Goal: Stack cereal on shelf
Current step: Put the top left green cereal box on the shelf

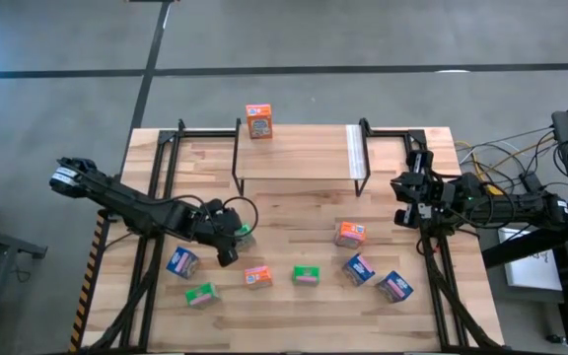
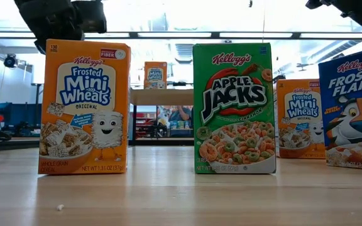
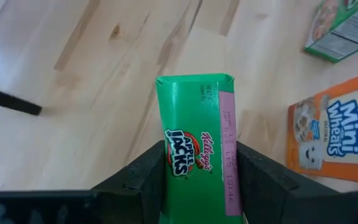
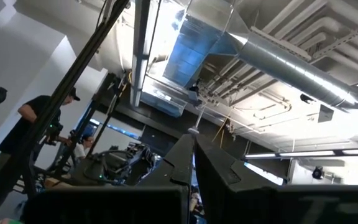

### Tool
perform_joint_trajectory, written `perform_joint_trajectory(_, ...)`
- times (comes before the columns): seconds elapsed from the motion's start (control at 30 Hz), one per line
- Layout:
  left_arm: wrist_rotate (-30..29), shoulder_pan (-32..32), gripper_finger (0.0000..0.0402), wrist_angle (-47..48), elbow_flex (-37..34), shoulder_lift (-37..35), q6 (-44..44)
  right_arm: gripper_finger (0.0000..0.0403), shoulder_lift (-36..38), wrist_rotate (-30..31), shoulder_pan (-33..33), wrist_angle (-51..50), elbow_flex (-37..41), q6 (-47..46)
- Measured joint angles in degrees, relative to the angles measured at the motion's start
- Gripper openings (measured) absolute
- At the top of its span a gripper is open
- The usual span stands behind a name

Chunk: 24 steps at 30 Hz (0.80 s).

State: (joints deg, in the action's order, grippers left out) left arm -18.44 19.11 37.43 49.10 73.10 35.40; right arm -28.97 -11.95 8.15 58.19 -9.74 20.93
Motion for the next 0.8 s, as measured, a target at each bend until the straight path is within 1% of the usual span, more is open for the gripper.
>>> perform_joint_trajectory(0.3,-0.09,0.20,0.0152,0.38,6.70,-1.16,-7.82,0.0009,0.00,0.00,0.01,-0.44,0.00,0.07)
perform_joint_trajectory(0.57,-0.73,0.04,0.0152,1.58,13.71,-1.25,-19.32,0.0009,0.00,0.00,-0.01,-0.46,0.00,0.11)
perform_joint_trajectory(0.67,-2.97,-0.37,0.0152,1.63,16.72,-1.22,-24.77,0.0009,0.00,0.00,-0.01,-0.45,0.00,0.07)
perform_joint_trajectory(0.8,-6.91,-1.57,0.0152,0.58,20.99,-1.07,-34.16,0.0009,0.00,0.00,0.01,-0.44,0.00,0.07)
